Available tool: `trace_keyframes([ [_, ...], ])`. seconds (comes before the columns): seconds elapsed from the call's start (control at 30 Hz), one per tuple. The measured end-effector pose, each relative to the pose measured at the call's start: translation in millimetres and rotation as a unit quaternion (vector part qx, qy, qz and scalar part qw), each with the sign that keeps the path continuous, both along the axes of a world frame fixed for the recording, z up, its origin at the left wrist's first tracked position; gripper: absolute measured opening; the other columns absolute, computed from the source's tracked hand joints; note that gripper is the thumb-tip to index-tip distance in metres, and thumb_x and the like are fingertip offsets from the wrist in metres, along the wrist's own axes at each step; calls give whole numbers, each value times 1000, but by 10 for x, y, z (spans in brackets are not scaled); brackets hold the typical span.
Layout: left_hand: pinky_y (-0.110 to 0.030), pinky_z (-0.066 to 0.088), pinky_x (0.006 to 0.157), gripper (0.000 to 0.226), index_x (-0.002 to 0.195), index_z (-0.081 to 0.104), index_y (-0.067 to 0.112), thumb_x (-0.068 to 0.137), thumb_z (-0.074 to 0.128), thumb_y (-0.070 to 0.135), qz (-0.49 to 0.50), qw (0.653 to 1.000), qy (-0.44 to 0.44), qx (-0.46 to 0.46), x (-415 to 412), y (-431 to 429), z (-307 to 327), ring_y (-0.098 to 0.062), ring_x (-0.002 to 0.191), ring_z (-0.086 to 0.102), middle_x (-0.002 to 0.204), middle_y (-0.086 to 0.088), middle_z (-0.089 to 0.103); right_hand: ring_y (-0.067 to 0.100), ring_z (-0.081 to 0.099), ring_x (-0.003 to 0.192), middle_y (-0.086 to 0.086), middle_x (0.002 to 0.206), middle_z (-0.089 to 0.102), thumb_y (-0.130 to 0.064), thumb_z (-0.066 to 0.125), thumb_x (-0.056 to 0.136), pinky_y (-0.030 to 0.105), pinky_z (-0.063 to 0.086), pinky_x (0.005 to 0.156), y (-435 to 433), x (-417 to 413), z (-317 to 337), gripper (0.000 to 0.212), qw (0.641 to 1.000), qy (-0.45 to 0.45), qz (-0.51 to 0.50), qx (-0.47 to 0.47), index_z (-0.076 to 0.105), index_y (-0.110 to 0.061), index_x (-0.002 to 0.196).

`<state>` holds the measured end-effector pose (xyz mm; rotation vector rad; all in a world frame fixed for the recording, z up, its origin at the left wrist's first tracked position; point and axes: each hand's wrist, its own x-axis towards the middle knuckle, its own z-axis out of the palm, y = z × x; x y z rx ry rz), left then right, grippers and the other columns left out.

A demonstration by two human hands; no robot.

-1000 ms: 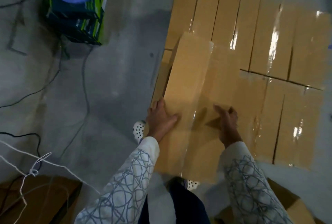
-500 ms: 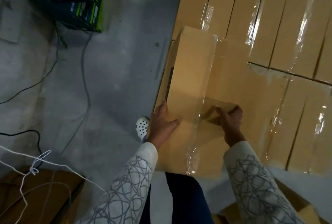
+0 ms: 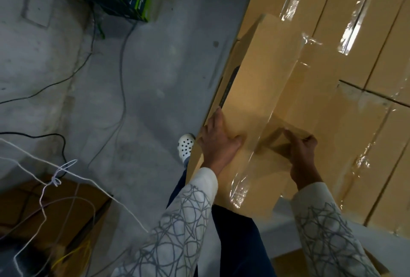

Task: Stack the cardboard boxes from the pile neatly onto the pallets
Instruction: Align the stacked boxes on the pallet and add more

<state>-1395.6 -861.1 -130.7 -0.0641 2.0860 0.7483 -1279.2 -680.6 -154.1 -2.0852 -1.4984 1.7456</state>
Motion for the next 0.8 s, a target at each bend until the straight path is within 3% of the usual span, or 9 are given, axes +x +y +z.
trace_keyframes([
  [0.17,-60,18,119,108,164,2,32,84,73,43,-4,1000,7,-5,-29,10,-42,-33,151,21,169,3,17,36,65,117,1,108,62,-18,81,86,58,59,89,-84,-110,31,39,1000,6,-17,1,47,-26,106],
  [0.27,-58,18,118,109,164,0,30,84,73,43,-2,1000,11,-2,-18,10,-38,-32,150,21,169,3,16,34,65,108,2,104,61,-13,74,93,43,65,67,-112,-150,96,31,1000,-3,2,-5,47,-27,99],
  [0.33,-57,18,118,110,164,-1,29,85,73,43,-6,1000,11,3,-3,9,-15,-31,150,21,170,3,15,38,66,106,12,111,65,-14,74,93,36,63,54,-93,-146,93,32,1000,-12,-3,-15,45,-27,97],
  [0.43,-57,17,118,110,164,-3,29,86,73,41,-7,1000,-5,12,11,-13,12,-31,152,18,171,2,12,49,65,115,26,131,60,-21,79,90,39,63,55,-62,-128,109,38,999,-30,-1,-16,43,-28,102],
  [0.6,-57,17,119,110,164,-4,32,86,73,42,-7,1000,-15,18,18,-45,-14,-31,153,16,171,2,12,47,63,117,10,115,60,-15,76,92,38,64,57,-85,-164,167,38,1000,-20,2,-16,42,-25,104],
  [0.67,-57,17,119,110,164,-3,31,86,73,42,-7,1000,-12,19,25,-51,-24,-31,153,17,171,2,12,42,65,116,5,112,59,-15,76,92,35,63,54,-87,-162,154,41,1000,-21,2,-11,41,-20,114],
  [0.8,-57,17,118,112,164,-4,31,85,74,43,-4,1000,-11,20,40,-62,-42,-31,152,18,171,3,12,42,65,114,16,127,59,-20,79,90,32,61,54,-90,-149,134,52,999,-36,4,-5,40,-17,124],
])
